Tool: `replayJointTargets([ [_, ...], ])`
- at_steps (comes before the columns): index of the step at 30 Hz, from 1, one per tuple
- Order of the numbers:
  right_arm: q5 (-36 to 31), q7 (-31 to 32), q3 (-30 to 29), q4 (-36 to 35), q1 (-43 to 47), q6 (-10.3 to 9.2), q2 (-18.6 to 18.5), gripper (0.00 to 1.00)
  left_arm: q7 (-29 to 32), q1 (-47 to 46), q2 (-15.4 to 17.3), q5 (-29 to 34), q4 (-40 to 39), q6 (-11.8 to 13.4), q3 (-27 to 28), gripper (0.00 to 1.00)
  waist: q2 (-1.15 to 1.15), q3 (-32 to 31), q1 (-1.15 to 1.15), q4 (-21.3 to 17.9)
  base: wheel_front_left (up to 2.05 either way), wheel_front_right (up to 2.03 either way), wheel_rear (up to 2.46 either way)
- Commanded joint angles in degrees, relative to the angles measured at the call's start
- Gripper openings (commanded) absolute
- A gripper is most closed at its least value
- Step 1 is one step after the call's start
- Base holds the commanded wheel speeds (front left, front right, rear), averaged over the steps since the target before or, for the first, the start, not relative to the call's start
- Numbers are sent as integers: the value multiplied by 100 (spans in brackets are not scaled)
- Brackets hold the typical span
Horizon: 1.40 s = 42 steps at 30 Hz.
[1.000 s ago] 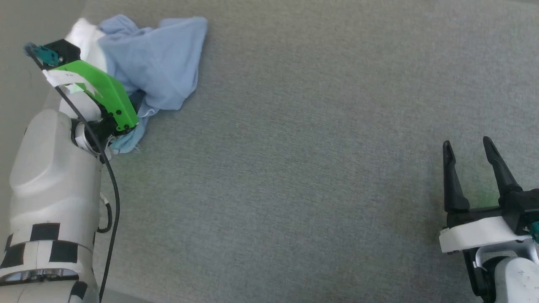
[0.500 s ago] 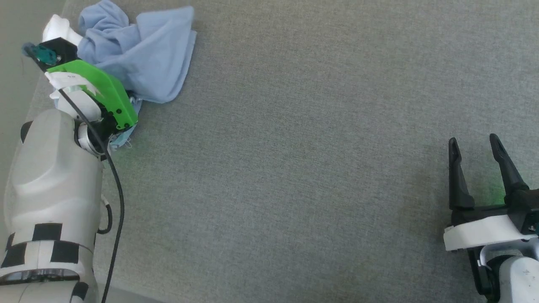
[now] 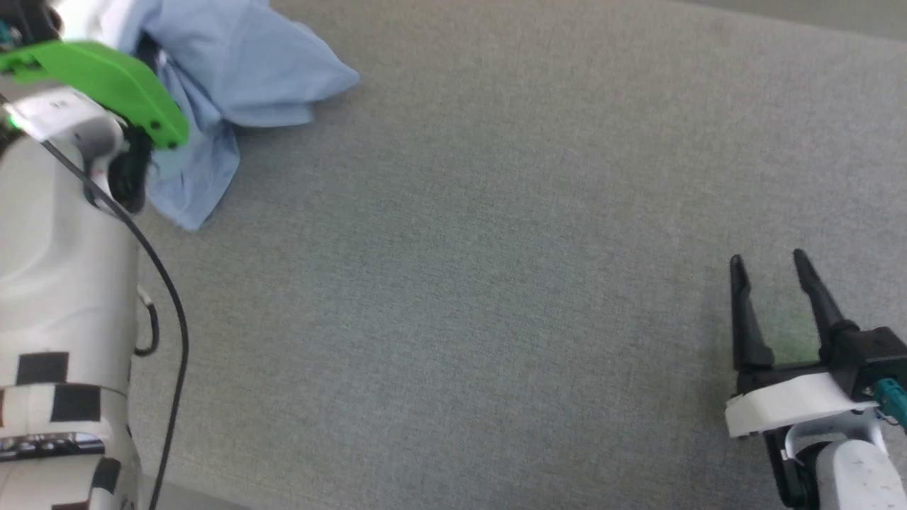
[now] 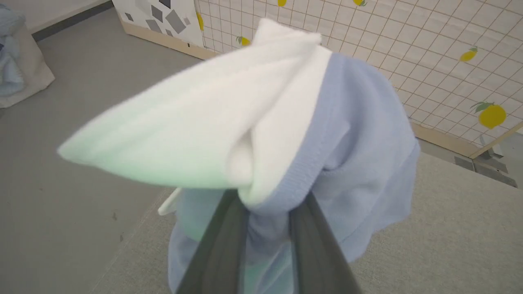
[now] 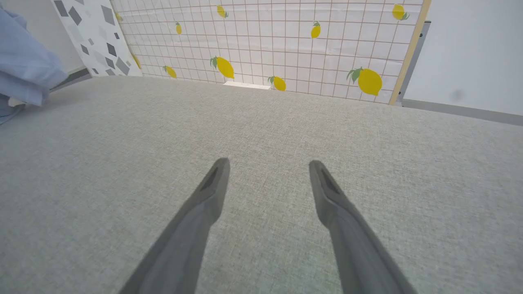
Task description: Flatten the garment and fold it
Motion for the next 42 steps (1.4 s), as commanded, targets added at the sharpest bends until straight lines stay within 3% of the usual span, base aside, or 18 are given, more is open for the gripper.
replayJointTargets([
  [1,74,-69,51,77,-32,-9,-1,100,-156,-199,75,45,-134,-56,-11,0,0,-315,0,26,0,0,0],
  [7,296,-208,181,432,-57,-9,-1,100,-434,-516,196,137,-578,-132,-113,0,0,-750,0,-44,0,0,0],
  [17,574,-337,196,881,-82,-9,-1,100,-150,-632,161,41,-1026,-278,-425,0,0,-1347,0,-440,0,0,0],
  [34,566,-351,-137,951,-33,-9,-1,100,120,-304,-570,-595,-1690,-384,-1232,0,0,-1767,0,-1899,0,0,0],
  [42,529,-352,-360,926,44,-9,-1,100,174,112,-972,-858,-1743,-391,-1922,0,0,-1660,0,-2300,0,0,0],
])
